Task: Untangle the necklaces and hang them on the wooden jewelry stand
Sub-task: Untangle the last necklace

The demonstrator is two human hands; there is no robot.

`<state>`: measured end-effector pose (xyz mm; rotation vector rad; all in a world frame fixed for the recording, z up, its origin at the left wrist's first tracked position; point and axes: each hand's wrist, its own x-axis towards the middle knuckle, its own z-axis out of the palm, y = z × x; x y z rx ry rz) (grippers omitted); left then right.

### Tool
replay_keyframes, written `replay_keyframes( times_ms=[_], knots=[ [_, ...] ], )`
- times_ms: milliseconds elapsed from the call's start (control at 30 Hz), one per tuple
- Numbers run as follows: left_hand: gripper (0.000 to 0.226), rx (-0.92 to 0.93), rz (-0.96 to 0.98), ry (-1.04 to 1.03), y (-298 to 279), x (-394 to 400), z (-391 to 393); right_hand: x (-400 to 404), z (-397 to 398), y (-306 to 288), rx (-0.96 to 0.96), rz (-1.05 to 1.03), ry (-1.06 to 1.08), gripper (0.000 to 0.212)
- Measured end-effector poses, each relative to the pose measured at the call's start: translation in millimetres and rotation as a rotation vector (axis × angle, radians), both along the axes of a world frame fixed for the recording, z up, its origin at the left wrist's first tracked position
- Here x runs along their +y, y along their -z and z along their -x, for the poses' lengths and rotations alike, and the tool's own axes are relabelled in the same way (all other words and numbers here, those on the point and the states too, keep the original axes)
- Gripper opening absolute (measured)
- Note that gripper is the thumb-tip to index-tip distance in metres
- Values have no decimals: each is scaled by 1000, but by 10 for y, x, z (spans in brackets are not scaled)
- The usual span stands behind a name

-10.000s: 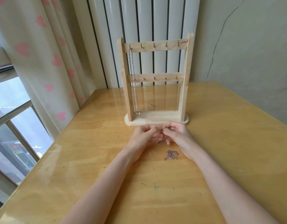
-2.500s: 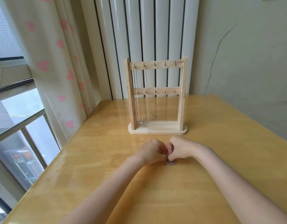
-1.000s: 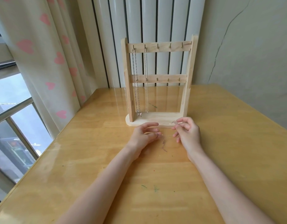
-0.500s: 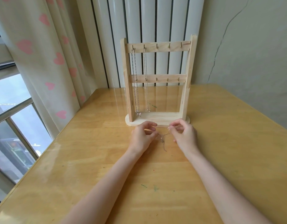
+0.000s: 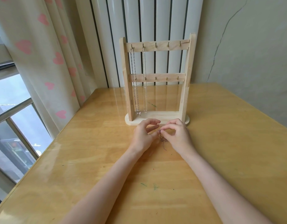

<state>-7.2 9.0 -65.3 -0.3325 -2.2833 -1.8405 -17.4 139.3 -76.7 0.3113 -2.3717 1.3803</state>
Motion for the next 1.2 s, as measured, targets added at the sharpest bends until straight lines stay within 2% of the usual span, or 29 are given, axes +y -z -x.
replay_keyframes(
  times_ms=[167,400,567,833,1000,1067,1200],
  knots=[
    [32,25,16,-17,8,-12,9,16,-2,-13,-14,78,-33,9],
    [18,-58,53,22,-43,-60,-17,46,-44,-66,-102,145,-56,8],
    [15,-114,-8,134,-113,-125,-47,53,-121,-124,-141,209,-142,11],
    [23,-345,-185,324,-158,-175,-86,146,-133,-167,-299,289,-357,18],
    [34,-462,-307,424,-171,-154,-97,112,-131,-127,-352,449,-502,5],
    [31,-458,-321,397,-185,-163,-101,116,-132,-125,-388,526,-542,7],
    [17,-350,-215,213,-195,-190,-79,118,-131,-124,-372,515,-406,2]
  ],
)
